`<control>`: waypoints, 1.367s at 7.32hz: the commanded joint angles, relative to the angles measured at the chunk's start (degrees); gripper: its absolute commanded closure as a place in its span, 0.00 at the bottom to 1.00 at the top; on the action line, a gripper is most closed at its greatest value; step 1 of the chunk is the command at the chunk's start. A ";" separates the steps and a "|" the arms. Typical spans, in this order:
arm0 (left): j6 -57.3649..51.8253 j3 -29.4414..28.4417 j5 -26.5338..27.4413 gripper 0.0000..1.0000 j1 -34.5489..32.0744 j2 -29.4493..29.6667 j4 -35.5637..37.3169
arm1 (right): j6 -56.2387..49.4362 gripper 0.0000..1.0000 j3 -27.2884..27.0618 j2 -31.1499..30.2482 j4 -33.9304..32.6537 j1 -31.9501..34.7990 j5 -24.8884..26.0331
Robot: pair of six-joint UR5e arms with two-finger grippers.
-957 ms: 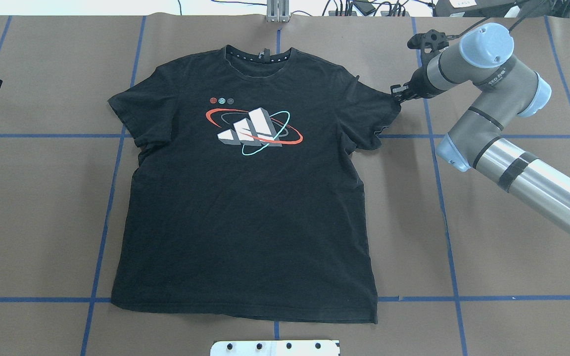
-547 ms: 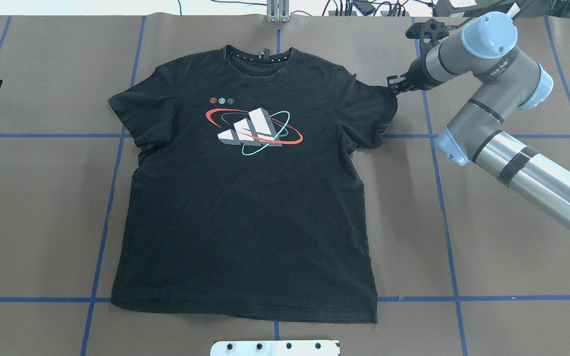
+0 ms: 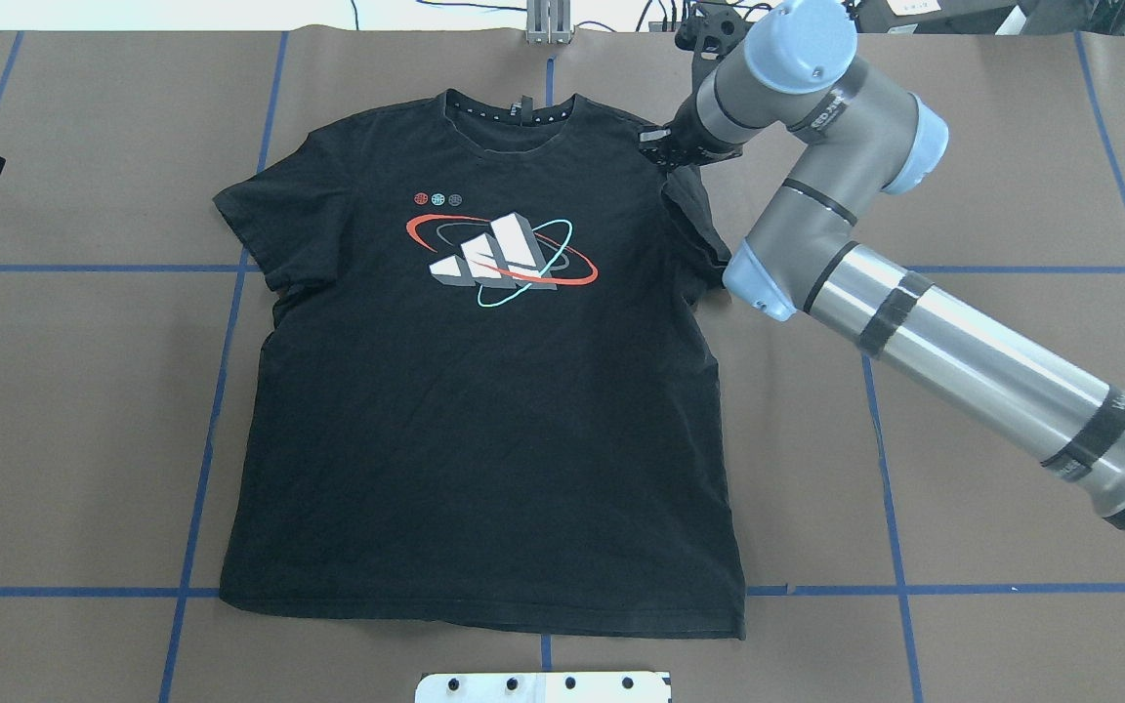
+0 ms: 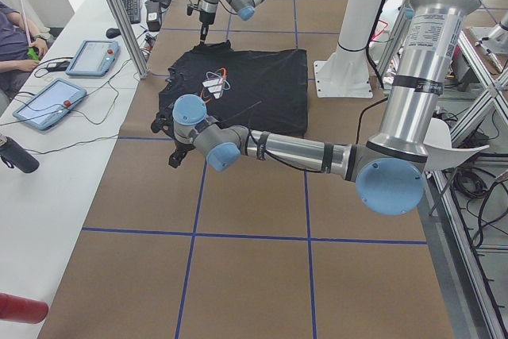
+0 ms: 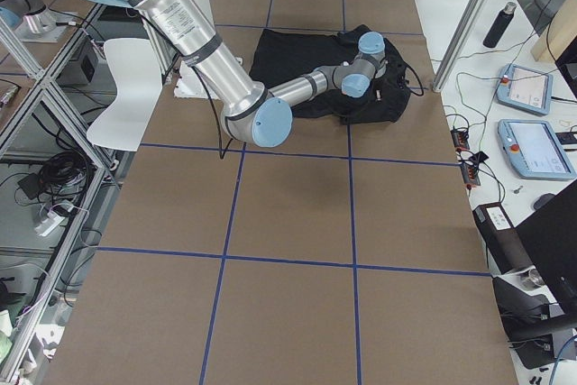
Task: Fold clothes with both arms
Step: 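Fold the grasped sleeve inward toward the collar with the right gripper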
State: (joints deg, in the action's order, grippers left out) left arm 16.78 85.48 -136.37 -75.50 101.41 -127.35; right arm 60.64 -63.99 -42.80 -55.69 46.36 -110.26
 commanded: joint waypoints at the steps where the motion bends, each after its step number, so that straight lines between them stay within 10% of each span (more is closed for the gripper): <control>1: 0.01 0.04 -0.04 0.00 0.00 -0.07 0.00 | 3.07 1.00 7.79 7.34 -0.65 -3.63 5.56; 4: 0.01 -0.22 -0.04 0.00 0.09 -0.07 0.00 | 3.17 0.93 10.12 9.05 -0.39 -5.48 7.77; 5: 0.01 -0.48 0.05 0.00 0.18 0.01 -0.09 | 3.08 0.26 10.12 9.05 -0.30 -6.01 8.04; 6: 0.01 -0.66 0.22 0.00 0.44 0.10 -0.09 | 4.47 0.01 10.12 9.74 -0.39 -6.88 9.35; 10: 14.02 -1.36 7.58 0.00 8.15 4.48 -0.26 | 5.91 0.00 8.72 12.29 -10.89 -4.01 3.60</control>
State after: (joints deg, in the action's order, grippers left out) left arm 25.74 84.45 -131.91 -70.29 104.39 -127.52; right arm 68.00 -54.59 -31.26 -61.84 40.61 -103.21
